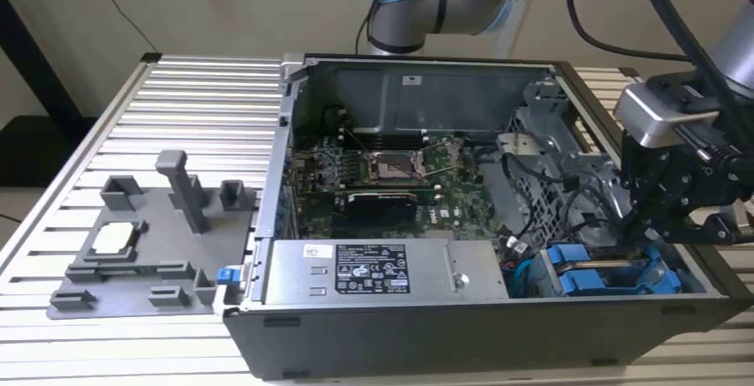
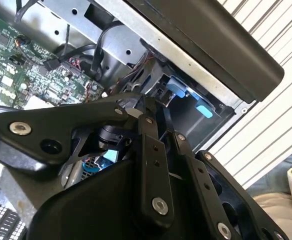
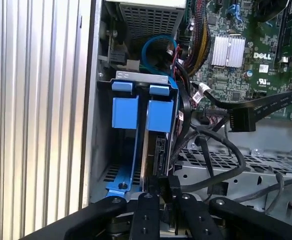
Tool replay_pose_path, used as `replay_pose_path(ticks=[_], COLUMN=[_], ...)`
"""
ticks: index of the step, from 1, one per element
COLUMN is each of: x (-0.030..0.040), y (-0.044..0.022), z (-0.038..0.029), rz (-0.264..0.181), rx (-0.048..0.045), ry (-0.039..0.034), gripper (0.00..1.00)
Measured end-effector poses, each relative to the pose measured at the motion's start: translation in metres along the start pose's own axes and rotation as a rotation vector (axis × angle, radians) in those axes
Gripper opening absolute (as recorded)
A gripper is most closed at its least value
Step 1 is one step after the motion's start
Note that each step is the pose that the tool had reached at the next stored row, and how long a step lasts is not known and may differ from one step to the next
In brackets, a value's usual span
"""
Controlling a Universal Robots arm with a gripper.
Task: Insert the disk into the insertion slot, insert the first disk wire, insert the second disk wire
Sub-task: 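Insert the first disk wire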
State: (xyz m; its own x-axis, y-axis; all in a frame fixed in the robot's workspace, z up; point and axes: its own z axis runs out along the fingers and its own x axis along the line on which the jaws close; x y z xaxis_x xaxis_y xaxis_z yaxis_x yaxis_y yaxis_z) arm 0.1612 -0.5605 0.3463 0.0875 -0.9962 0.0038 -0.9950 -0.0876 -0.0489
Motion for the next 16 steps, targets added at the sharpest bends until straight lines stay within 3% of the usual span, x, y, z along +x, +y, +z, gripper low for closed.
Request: replay_pose_path(ticks=[16], x=[0.0001], y=[-0.0013], z=[0.0071], rz=[0.07], rx=[-0.0002], ry=[0.0016], gripper=[0.19])
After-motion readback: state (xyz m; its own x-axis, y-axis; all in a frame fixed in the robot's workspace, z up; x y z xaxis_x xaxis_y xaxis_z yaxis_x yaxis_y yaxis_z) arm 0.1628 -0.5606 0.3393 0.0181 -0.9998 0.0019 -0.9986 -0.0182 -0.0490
